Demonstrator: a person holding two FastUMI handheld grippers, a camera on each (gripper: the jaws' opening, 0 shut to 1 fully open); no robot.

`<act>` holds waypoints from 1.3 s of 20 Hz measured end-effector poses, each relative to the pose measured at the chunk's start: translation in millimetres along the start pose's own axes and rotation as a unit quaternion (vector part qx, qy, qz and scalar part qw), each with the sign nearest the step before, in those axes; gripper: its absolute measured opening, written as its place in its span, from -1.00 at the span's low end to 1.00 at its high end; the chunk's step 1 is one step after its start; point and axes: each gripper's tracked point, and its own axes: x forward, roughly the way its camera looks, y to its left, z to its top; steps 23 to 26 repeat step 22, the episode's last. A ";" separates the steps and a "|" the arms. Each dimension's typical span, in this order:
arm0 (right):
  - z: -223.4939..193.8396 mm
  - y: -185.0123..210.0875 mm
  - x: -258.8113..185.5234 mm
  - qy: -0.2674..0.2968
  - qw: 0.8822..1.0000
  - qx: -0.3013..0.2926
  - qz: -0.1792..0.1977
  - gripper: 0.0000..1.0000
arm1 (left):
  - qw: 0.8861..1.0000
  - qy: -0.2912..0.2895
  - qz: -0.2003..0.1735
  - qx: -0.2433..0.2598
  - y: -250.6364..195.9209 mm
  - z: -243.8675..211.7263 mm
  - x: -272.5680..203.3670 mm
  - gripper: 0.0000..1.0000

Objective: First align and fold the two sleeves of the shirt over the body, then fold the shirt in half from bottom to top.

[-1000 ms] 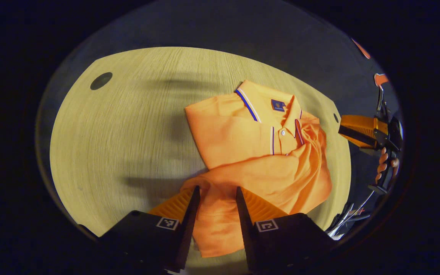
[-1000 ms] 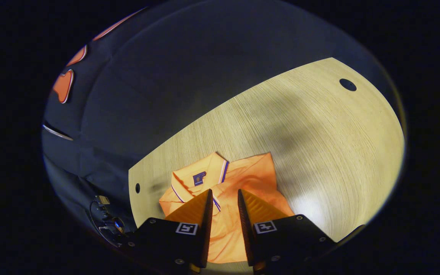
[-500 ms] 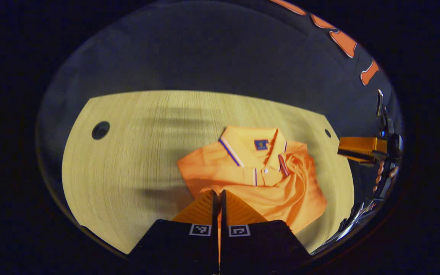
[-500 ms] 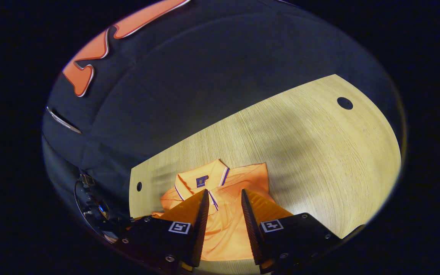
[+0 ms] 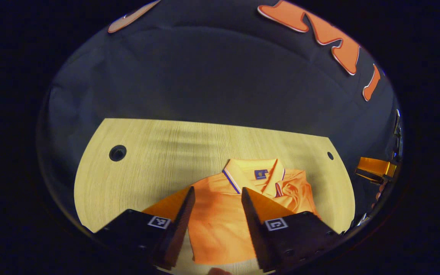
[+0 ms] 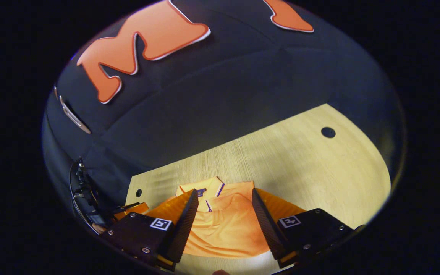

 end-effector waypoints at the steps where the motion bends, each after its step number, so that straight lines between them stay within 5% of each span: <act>1: 6.1 1.5 -11.1 -0.020 1.000 -0.011 0.000 0.82 | 1.000 -0.024 0.008 0.013 -1.3 8.2 -13.5 0.69; 2: 11.3 4.8 -23.4 -0.036 0.999 -0.023 0.000 0.85 | 0.999 -0.044 0.012 0.027 -7.2 15.6 -27.8 0.88; 10: 13.0 37.1 -130.1 -0.137 0.980 -0.140 0.025 0.95 | 0.983 -0.172 0.020 0.058 -57.9 25.1 -164.0 0.87; 17: 5.3 56.9 -210.2 -0.212 0.959 -0.179 0.061 0.96 | 0.962 -0.261 0.038 0.070 -94.0 11.2 -276.4 0.86; 22: -2.3 58.7 -255.3 -0.269 0.936 -0.213 0.076 0.95 | 0.945 -0.313 0.060 0.070 -110.7 -15.5 -329.3 0.86; 26: -2.3 58.7 -255.3 -0.269 0.936 -0.213 0.076 0.95 | 0.945 -0.313 0.060 0.070 -110.7 -15.5 -329.3 0.86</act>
